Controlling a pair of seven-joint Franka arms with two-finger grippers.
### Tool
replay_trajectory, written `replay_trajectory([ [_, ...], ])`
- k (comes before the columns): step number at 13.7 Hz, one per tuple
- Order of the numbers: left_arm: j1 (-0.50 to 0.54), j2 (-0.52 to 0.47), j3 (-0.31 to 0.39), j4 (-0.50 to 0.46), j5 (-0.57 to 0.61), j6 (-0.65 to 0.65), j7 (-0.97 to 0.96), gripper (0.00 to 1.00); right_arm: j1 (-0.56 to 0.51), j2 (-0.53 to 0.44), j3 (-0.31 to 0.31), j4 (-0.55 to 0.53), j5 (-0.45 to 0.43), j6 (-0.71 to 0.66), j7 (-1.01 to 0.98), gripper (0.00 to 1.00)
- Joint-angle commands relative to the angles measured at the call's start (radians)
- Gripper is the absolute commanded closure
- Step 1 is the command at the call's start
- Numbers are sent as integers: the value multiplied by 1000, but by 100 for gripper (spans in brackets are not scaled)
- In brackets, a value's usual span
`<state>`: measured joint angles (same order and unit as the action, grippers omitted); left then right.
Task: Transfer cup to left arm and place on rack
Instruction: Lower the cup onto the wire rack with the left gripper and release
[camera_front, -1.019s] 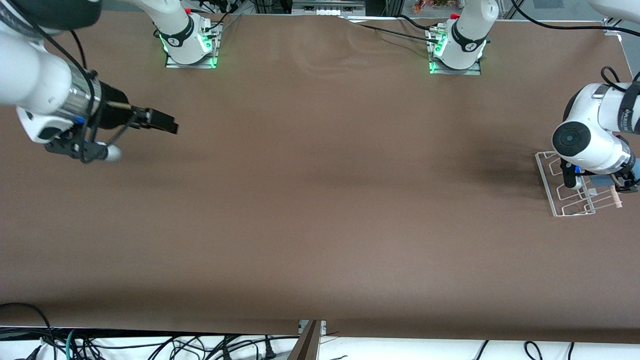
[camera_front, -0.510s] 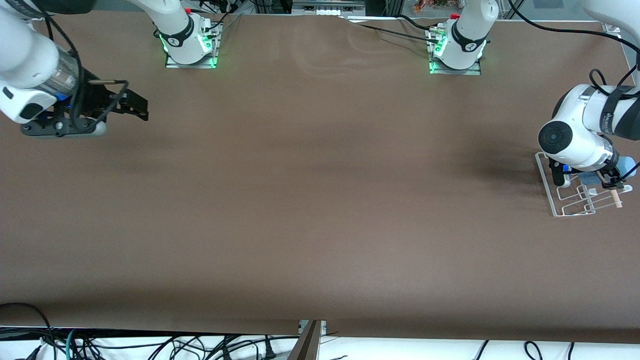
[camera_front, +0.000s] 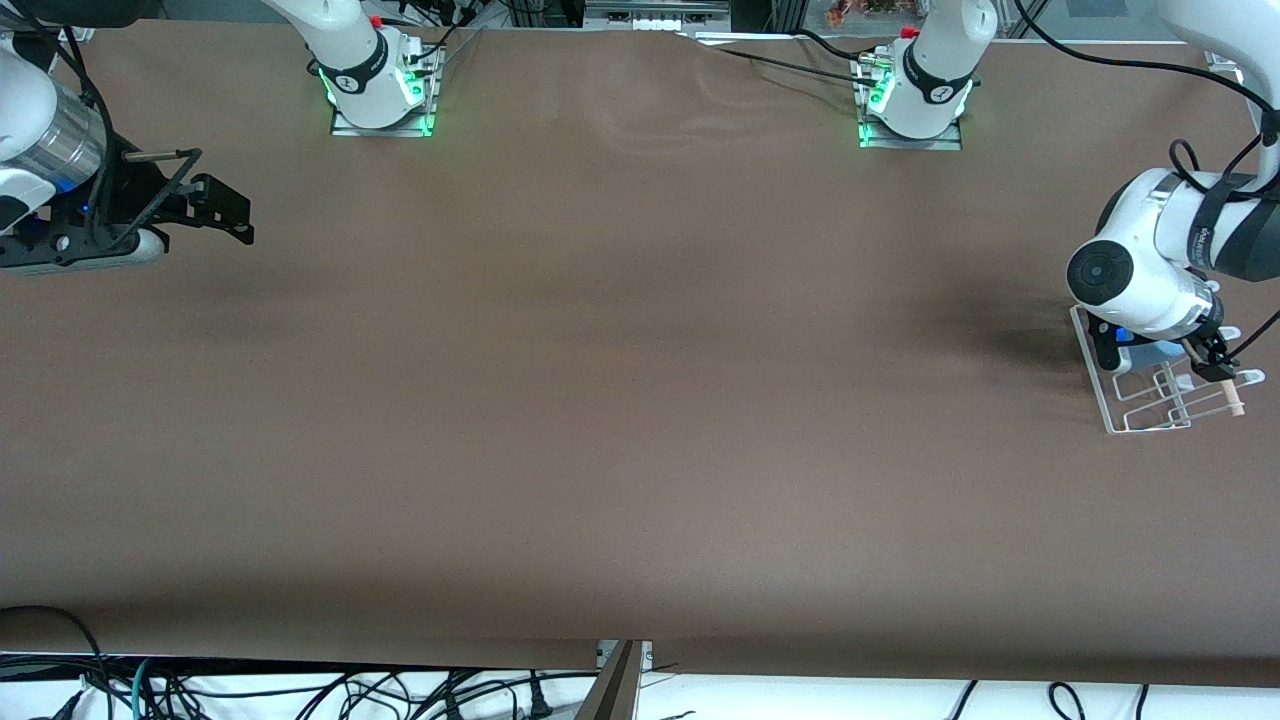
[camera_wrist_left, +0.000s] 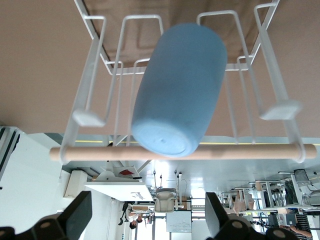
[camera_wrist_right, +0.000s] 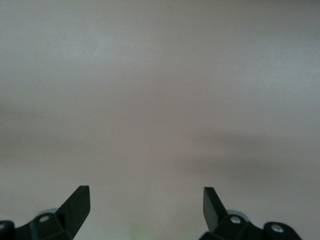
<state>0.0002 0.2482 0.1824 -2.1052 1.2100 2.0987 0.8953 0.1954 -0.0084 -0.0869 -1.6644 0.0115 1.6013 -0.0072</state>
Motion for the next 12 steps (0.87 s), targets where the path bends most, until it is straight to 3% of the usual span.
replay_trajectory([
  [1, -2, -38, -6, 22, 10, -3, -6, 0, -14, -9, 16, -9, -30, 14, 0, 0],
  [4, -6, -119, -11, 59, -145, -19, -6, 0, -33, 33, 0, 38, -13, 19, -4, 0],
  [6, -6, -171, -32, 127, -414, -48, -9, 0, -31, 59, -1, 86, -15, 14, -7, 0],
  [8, -12, -173, -35, 262, -701, -183, -21, 0, -31, 64, -1, 90, -21, 17, -4, 0],
  [10, -46, -161, -37, 406, -847, -354, -62, 0, -39, 65, -4, 92, -22, 20, -2, 0],
  [12, -75, -161, -38, 493, -965, -495, -276, 0, -41, 70, -8, 92, -18, 29, -2, 0],
])
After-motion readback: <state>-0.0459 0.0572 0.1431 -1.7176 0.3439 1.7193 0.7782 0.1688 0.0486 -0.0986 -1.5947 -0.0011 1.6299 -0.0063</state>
